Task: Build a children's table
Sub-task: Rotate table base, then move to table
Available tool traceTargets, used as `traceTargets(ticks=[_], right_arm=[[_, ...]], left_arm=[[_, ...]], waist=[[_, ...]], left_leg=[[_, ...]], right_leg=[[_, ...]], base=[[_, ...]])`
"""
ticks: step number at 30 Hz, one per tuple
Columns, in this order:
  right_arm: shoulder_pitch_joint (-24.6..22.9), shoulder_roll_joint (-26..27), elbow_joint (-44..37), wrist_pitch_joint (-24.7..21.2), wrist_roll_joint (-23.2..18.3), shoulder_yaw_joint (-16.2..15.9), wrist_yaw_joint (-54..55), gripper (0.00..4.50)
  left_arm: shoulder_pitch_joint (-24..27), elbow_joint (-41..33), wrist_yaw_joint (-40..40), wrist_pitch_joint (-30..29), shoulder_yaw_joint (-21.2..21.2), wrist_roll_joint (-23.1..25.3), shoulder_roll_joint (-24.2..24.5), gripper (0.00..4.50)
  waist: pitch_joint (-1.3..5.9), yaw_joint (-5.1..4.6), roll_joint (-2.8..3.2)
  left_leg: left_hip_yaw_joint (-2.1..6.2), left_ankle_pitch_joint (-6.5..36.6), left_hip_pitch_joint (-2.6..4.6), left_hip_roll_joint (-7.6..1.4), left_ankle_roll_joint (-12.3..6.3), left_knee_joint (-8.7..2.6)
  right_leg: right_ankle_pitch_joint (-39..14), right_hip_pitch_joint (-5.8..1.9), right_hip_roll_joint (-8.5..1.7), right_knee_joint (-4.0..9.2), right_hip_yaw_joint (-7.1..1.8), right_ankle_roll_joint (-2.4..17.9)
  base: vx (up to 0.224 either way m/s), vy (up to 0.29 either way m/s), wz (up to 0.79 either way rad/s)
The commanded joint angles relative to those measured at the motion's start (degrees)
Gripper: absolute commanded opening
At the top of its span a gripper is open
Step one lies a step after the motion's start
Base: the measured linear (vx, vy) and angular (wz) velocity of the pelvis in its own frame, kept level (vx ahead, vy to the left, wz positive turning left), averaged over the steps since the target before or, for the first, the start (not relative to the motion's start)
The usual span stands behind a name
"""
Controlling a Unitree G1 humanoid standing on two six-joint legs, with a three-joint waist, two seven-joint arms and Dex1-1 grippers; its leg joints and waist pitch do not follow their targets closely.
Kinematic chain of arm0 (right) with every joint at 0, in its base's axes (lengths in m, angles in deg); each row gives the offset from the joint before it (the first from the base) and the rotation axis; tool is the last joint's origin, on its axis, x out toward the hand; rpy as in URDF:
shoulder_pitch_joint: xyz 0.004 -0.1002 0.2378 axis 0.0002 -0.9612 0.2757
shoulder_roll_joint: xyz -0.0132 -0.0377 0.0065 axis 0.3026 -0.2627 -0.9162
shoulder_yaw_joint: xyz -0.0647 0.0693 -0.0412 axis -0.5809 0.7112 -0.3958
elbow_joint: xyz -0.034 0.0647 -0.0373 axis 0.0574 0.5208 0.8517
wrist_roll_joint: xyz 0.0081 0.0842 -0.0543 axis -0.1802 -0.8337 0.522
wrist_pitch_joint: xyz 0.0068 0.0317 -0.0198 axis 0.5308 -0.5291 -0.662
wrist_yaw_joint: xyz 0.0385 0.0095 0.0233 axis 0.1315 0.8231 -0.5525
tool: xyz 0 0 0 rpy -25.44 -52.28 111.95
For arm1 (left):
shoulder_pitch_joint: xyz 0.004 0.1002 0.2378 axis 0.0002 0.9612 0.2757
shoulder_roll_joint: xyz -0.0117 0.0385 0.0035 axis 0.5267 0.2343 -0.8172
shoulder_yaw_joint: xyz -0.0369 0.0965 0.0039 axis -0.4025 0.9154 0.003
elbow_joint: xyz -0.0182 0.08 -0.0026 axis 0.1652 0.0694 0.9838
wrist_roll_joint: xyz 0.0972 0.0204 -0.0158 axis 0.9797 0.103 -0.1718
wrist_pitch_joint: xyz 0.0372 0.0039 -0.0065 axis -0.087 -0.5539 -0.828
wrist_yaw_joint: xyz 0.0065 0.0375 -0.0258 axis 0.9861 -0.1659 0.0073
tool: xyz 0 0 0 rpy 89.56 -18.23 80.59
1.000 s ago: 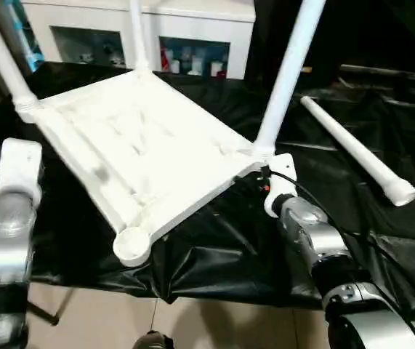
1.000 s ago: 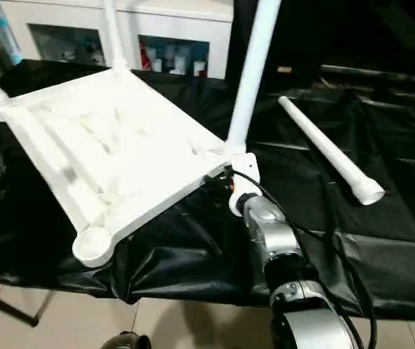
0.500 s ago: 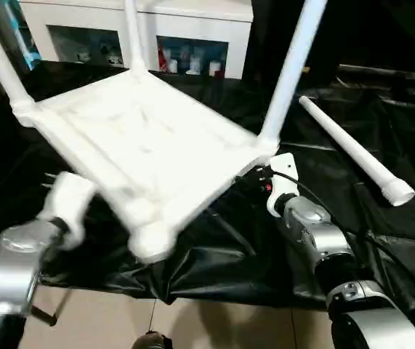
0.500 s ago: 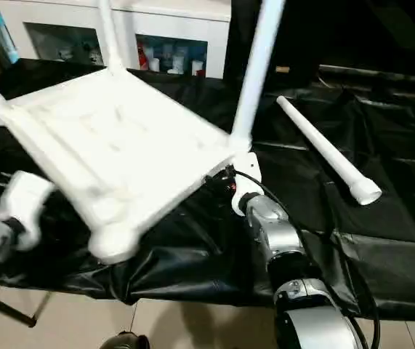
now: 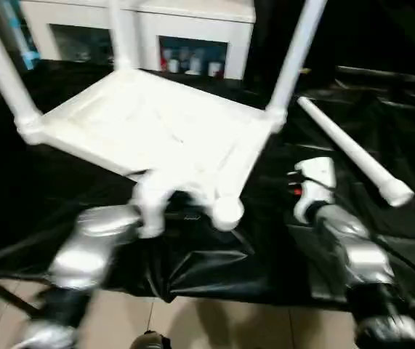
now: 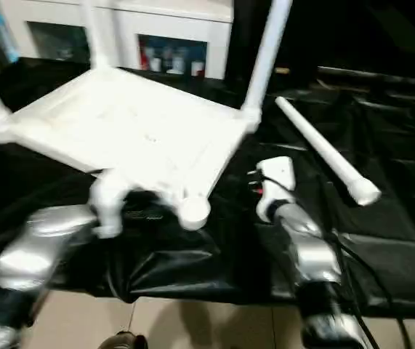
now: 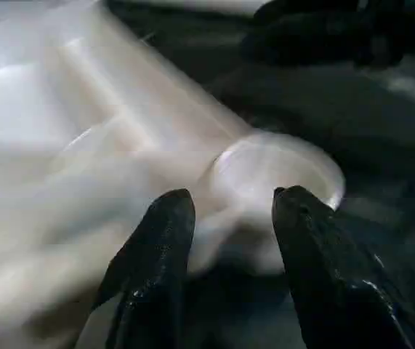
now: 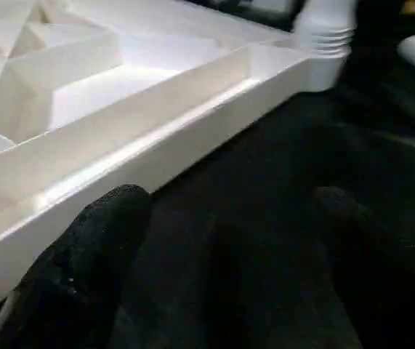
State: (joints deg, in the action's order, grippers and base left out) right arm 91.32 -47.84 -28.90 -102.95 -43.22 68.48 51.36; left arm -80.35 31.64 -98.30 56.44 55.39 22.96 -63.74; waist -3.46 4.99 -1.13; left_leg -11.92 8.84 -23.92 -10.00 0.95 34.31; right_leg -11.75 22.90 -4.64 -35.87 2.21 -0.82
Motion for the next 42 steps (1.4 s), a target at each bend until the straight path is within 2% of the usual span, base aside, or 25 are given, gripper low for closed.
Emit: traceTargets(ticks=[1, 7, 10, 11, 12, 17, 20, 22, 23, 24, 26, 27, 28, 29, 30, 32, 33, 34, 35, 36, 37, 38, 39, 41, 42], right_arm=[[-1.0, -0.6, -3.8, -2.5, -0.9, 1.1, 0.6, 3.96], [-4.4, -0.7, -12.0, -5.3, 0.1, -0.3, 1.2, 3.96], [-3.4, 1.7, -13.2, -4.3, 0.6, 0.6, 5.6, 3.96], [-3.1, 2.5, -13.2, -4.1, 0.0, 0.9, 6.2, 3.96], [-3.1, 2.5, -13.3, -4.1, 0.0, 0.9, 6.3, 3.96], [-3.0, 4.9, -13.2, -3.8, -1.8, 1.1, 6.4, 3.96], [-2.8, 5.2, -13.3, -4.3, -1.9, 0.5, 6.1, 3.96], [-2.6, 5.2, -13.1, -4.1, -1.6, -0.1, 6.0, 3.96], [-2.6, 5.2, -12.9, -3.9, -1.5, -0.3, 5.9, 3.96], [-2.5, 5.3, -12.8, -3.8, -1.4, -0.4, 5.9, 3.96], [-2.3, 5.3, -12.1, -3.4, -1.6, -0.1, 6.0, 3.96], [-2.3, 5.4, -11.9, -3.3, -1.6, 0.0, 6.0, 3.96], [-2.3, 5.4, -11.9, -3.3, -1.6, 0.0, 6.0, 3.96], [-2.4, 5.4, -11.4, -2.9, -1.5, 0.0, 6.0, 3.96], [-2.4, 5.5, -11.2, -2.8, -1.5, -0.1, 6.1, 3.96], [-2.5, 5.5, -10.8, -2.7, -1.4, -0.5, 6.3, 3.96], [-2.6, 5.6, -10.8, -2.8, -1.5, -0.5, 6.4, 3.96], [-2.7, 5.8, -10.8, -2.8, -1.5, -0.6, 6.5, 3.96], [-2.8, 6.0, -10.9, -2.8, -1.6, -0.6, 6.7, 3.96], [-2.9, 6.0, -10.9, -2.8, -1.6, -0.7, 6.7, 3.96], [-3.0, 6.1, -10.9, -2.9, -1.6, -0.7, 6.7, 3.96], [-3.1, 6.2, -10.9, -2.8, -1.7, -0.8, 6.7, 3.96], [-3.2, 6.3, -11.0, -2.8, -1.7, -0.9, 6.6, 3.96], [-3.4, 6.3, -11.2, -2.8, -1.7, -1.0, 6.6, 3.96], [-3.5, 6.3, -11.2, -2.7, -1.8, -1.0, 6.6, 3.96]], left_arm=[[-0.9, 0.3, 0.5, 1.0, 0.8, 0.2, -0.8, 2.09], [1.4, -3.9, 13.2, 2.7, -8.7, -3.9, -5.9, 2.09], [2.6, -2.9, 26.0, 6.3, -15.5, -0.5, -6.3, 2.09], [3.1, -3.0, 27.7, 6.4, -16.4, 0.3, -6.1, 2.09], [3.1, -3.0, 27.9, 6.3, -16.4, 0.3, -6.1, 2.09], [3.6, -3.4, 35.0, 5.9, -16.9, 3.9, -6.9, 2.09], [3.6, -3.5, 37.3, 5.9, -16.6, 4.2, -8.1, 2.09], [3.3, -3.1, 38.2, 6.4, -16.4, 4.6, -8.5, 2.09], [3.1, -2.9, 38.4, 6.6, -16.5, 4.6, -8.7, 2.09], [2.9, -2.6, 38.7, 6.7, -16.7, 4.6, -8.9, 2.09], [2.5, -2.3, 39.3, 6.9, -16.9, 5.0, -8.9, 2.09], [2.5, -2.3, 39.6, 6.9, -17.0, 5.1, -8.9, 2.09], [2.5, -2.3, 39.6, 6.9, -17.0, 5.1, -8.9, 2.09], [2.5, -2.4, 40.1, 6.6, -17.0, 5.1, -8.9, 2.09], [2.5, -2.4, 40.5, 6.5, -17.1, 5.2, -8.8, 2.09], [2.5, -2.3, 40.9, 6.7, -17.1, 5.2, -8.6, 2.09], [2.4, -2.1, 41.5, 6.5, -17.4, 5.3, -8.5, 2.09], [2.2, -1.8, 42.1, 6.1, -17.8, 5.3, -8.4, 2.09], [2.0, -1.8, 41.8, 6.4, -18.1, 4.9, -8.4, 2.09], [1.9, -1.9, 41.5, 6.7, -18.2, 4.6, -8.3, 2.09], [1.8, -2.0, 40.7, 6.3, -18.3, 4.0, -8.3, 2.09], [1.7, -2.1, 40.3, 5.9, -18.3, 3.6, -8.2, 2.09], [1.5, -2.0, 39.6, 5.8, -18.5, 2.8, -8.2, 2.09], [1.5, -1.9, 39.4, 5.6, -18.7, 2.1, -8.3, 2.09], [1.5, -1.9, 39.2, 5.7, -18.6, 2.0, -8.3, 2.09]], waist=[[4.33, -0.23, 0.49], [4.06, -1.67, 0.15], [3.72, -2.03, -0.04], [3.67, -2.55, -0.86], [3.70, -2.50, -0.46], [3.85, -2.20, -0.33], [3.87, -2.49, 0.22], [3.74, -3.57, 1.43], [3.71, -3.84, 1.92], [3.68, -4.21, 1.65], [3.60, -4.57, 0.62], [3.72, -4.38, -1.36], [3.99, -3.92, -2.87], [4.45, -1.23, -3.60], [3.42, -1.70, -3.36], [3.88, -1.93, -2.77], [5.04, -1.97, 0.76], [6.01, -3.33, 2.77], [5.98, -3.98, 2.15], [5.20, -4.13, 0.94], [4.58, -3.12, 0.08], [4.80, -2.89, -0.95], [4.78, -1.19, -0.98], [3.93, -0.63, -1.24], [3.93, -0.68, -1.45]], left_leg=[[1.82, 13.5, 2.48, -3.14, 2.40, -4.51], [1.85, 14.5, 2.04, -3.21, 0.44, -4.36], [2.01, 16.6, 2.25, -3.20, 0.89, -4.46], [2.12, 17.2, 2.05, -3.15, 1.14, -4.60], [2.25, 17.6, 2.26, -3.16, 1.51, -4.68], [2.34, 16.9, 3.07, -3.66, 2.53, -4.85], [3.91, 18.8, 4.17, -5.33, 6.38, -5.74], [7.28, 21.5, 4.99, -10.80, 5.35, -8.76], [7.74, 24.0, 5.12, -12.41, 3.94, -10.01], [7.74, 24.9, 5.03, -12.62, 2.54, -10.32], [6.98, 26.9, 4.39, -11.63, -2.07, -10.52], [3.01, 28.3, 3.72, -5.31, -4.78, -5.82], [-0.11, 24.3, 2.84, 0.91, -5.40, 1.26], [0.20, 17.5, 0.25, 3.11, -7.26, 8.52], [1.50, 13.6, -1.53, 2.93, -6.36, 10.34], [2.39, 14.3, -1.60, 2.97, -6.44, 8.64], [4.61, 8.5, 0.97, -0.70, -9.36, 1.80], [12.61, -2.1, 6.01, -14.44, -15.59, -2.53], [13.41, -8.1, 7.09, -16.74, -20.16, -2.29], [10.39, -15.4, 6.79, -12.29, -25.33, -1.05], [6.28, -10.6, 3.38, -5.28, -22.80, 1.20], [5.04, -5.8, 2.57, -1.90, -19.09, 2.34], [4.43, -0.1, 0.73, -0.89, -11.06, 1.73], [3.74, 10.4, 2.06, -1.45, -2.09, -0.24], [3.57, 12.5, 2.18, -1.30, -0.76, -0.92]], right_leg=[[-2.3, -2.10, -3.49, 4.11, -2.35, 10.1], [-5.6, -2.31, -3.38, 4.53, -2.20, 12.0], [-11.7, -2.02, -3.27, 5.04, -2.25, 9.9], [-14.2, -2.09, -3.29, 5.24, -2.11, 8.8], [-16.3, -1.87, -3.32, 5.35, -2.10, 7.7], [-10.5, -1.15, -2.71, 4.86, -2.18, 7.9], [-5.3, -1.10, -0.56, 4.04, -0.77, 8.3], [-2.2, -0.79, -0.38, 1.22, 1.10, 9.4], [-2.4, -0.33, -0.53, -0.32, 1.88, 9.5], [-2.1, -0.29, -0.65, -0.86, 2.04, 9.6], [-2.1, -0.78, -1.70, -0.74, 1.63, 11.9], [-5.6, -0.57, -2.09, 4.17, 1.24, 20.8], [-9.5, -1.27, -1.93, 7.34, 1.43, 22.8], [-18.5, -4.43, -5.51, 9.31, -1.17, 23.1], [-19.9, -3.82, -5.75, 9.09, -0.25, 20.4], [-20.0, -4.89, -5.71, 9.09, -0.42, 15.7], [-16.3, -5.23, -3.49, 10.25, 1.84, 3.9], [-10.2, -1.48, -2.04, 2.80, 4.57, -2.5], [-9.5, 1.76, -2.50, -2.22, 3.39, -3.3], [-4.7, 4.78, -3.13, -4.98, 0.18, -0.4], [0.5, 2.47, -4.12, -0.28, -2.39, 3.3], [1.2, 0.90, -4.17, 1.02, -3.19, 3.9], [-4.1, -1.87, -6.81, 2.81, -3.46, 5.8], [-15.8, -1.36, -5.49, 4.41, -2.88, 6.6], [-19.0, -1.56, -4.77, 4.53, -2.54, 5.8]], base=[[0.000, 0.000, 0.00], [0.000, 0.000, 0.00], [0.000, 0.000, 0.00], [0.000, 0.000, 0.00], [0.000, 0.000, 0.00], [0.000, 0.000, 0.00], [0.000, 0.000, 0.00], [0.000, 0.000, 0.00], [-0.009, -0.091, 0.09], [-0.019, -0.143, 0.05], [-0.026, -0.172, 0.02], [-0.032, -0.228, 0.00], [-0.032, -0.228, 0.00], [-0.028, -0.212, 0.00], [-0.040, -0.193, -0.03], [-0.045, -0.174, -0.02], [-0.073, -0.130, 0.11], [-0.073, -0.130, 0.11], [-0.071, -0.149, 0.04], [-0.054, -0.123, 0.01], [-0.054, -0.123, 0.01], [-0.079, -0.116, 0.04], [-0.122, -0.150, -0.04], [-0.119, -0.152, -0.01], [-0.089, -0.132, 0.05]])
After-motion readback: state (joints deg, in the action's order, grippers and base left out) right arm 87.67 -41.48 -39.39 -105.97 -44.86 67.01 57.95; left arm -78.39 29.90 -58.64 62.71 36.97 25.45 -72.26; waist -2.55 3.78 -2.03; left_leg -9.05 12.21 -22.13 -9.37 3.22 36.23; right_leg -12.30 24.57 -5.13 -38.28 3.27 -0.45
